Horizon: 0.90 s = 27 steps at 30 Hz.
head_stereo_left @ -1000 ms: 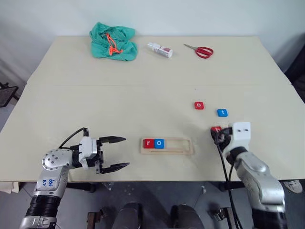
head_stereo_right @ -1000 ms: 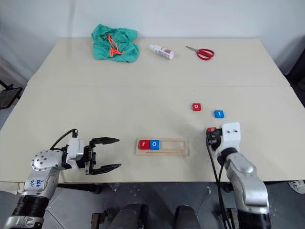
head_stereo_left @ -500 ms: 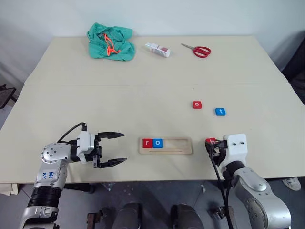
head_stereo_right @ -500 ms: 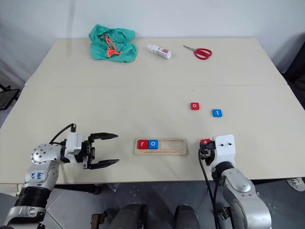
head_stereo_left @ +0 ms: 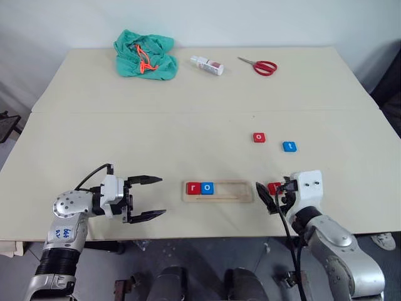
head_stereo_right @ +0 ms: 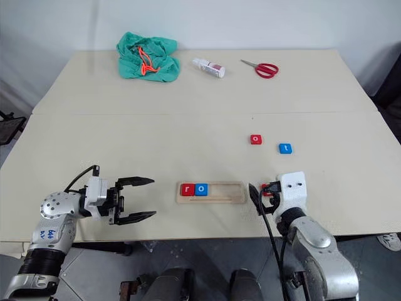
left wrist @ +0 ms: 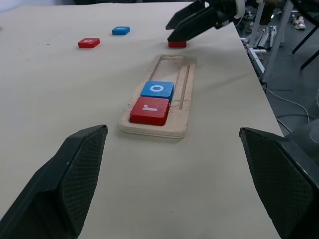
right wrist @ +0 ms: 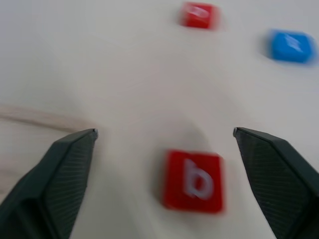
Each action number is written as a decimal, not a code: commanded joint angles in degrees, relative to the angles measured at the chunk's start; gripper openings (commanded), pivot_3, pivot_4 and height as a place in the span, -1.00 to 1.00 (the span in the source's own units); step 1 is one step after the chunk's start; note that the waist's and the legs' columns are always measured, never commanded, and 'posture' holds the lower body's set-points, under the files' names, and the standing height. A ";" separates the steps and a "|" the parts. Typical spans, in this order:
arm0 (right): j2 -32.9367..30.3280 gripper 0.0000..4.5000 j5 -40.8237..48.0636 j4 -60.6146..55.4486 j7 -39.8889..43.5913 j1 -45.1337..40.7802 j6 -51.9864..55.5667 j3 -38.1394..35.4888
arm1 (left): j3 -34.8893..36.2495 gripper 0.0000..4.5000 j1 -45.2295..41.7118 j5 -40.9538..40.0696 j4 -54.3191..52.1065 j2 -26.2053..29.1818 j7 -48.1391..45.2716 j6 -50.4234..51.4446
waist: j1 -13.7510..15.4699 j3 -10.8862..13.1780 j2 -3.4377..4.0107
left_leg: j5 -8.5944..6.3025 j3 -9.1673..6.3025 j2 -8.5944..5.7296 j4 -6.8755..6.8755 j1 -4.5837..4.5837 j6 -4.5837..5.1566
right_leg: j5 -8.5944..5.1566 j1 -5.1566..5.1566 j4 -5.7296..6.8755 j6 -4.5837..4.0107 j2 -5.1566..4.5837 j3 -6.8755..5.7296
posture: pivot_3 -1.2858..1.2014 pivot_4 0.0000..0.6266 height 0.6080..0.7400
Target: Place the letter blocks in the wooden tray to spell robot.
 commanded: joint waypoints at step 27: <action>-29.98 0.99 -11.23 53.84 63.22 -28.39 -41.21 15.48 | 3.62 1.00 2.94 -1.62 -2.27 1.07 -1.87 -3.65 | -0.08 0.01 -0.06 | 0.01 0.07 0.05 0.14 -0.07 0.03 | 0.00 0.03 -0.08 0.00 -0.05 -0.20 | 0.03 -0.52 1.00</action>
